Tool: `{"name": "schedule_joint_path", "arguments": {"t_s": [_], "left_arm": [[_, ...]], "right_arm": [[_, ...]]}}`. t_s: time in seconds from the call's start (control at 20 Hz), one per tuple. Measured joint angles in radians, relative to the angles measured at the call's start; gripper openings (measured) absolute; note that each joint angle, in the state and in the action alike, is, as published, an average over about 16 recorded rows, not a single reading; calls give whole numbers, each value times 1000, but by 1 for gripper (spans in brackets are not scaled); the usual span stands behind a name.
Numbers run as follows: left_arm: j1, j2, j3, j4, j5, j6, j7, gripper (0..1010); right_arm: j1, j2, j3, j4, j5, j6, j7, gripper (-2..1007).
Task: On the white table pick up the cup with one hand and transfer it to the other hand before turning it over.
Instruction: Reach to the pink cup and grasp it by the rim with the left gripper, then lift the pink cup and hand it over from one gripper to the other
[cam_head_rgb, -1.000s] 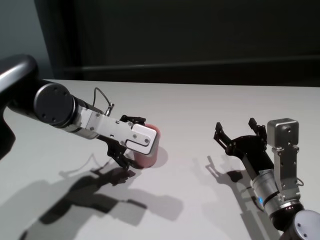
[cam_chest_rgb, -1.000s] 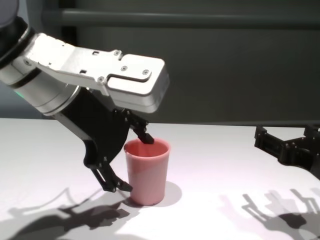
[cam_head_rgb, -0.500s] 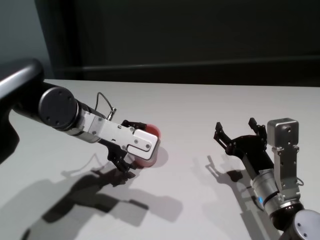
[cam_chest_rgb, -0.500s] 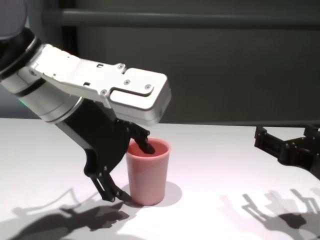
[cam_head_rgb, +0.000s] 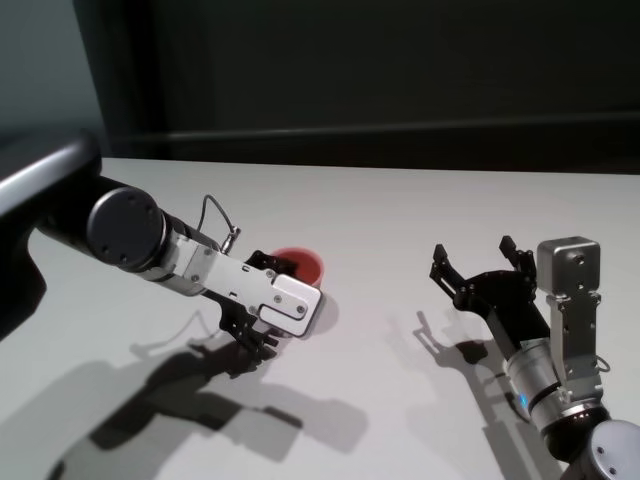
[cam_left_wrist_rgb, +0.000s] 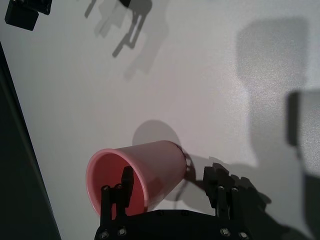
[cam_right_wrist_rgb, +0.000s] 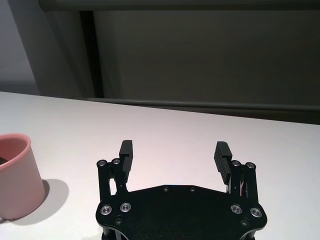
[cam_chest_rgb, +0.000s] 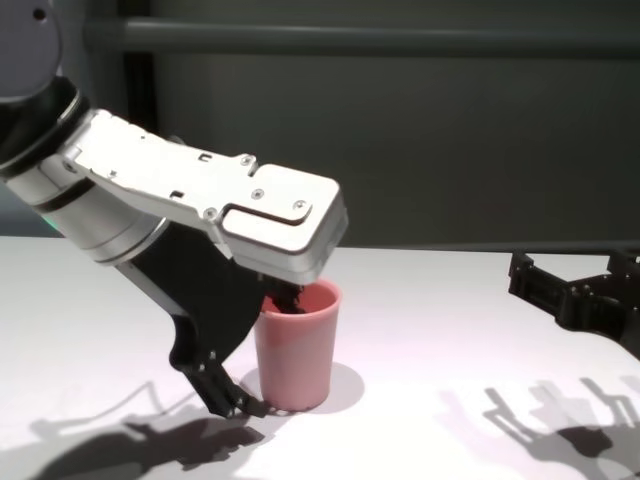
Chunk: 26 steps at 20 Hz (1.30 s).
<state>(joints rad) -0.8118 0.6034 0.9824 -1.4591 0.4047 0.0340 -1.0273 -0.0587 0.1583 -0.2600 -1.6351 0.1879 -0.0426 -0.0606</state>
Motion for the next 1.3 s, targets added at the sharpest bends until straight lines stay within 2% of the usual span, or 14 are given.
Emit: {"name": "schedule_joint_path", "arguments": {"t_s": [0.3, 0.85, 1.1, 1.3], "left_arm": [[1, 8, 10, -5, -12, -7, 8, 766], [8, 23, 13, -10, -36, -13, 27, 368], [23, 29, -2, -6, -53, -11, 53, 200], [46, 32, -28, 2, -79, -11, 86, 115]], "right_arm": [[0, 0, 0, 0, 0, 0, 0, 1003], [0, 0, 0, 0, 0, 0, 0, 1003], [0, 0, 0, 0, 0, 0, 0, 1003], [0, 0, 0, 0, 0, 0, 0, 1003]]}}
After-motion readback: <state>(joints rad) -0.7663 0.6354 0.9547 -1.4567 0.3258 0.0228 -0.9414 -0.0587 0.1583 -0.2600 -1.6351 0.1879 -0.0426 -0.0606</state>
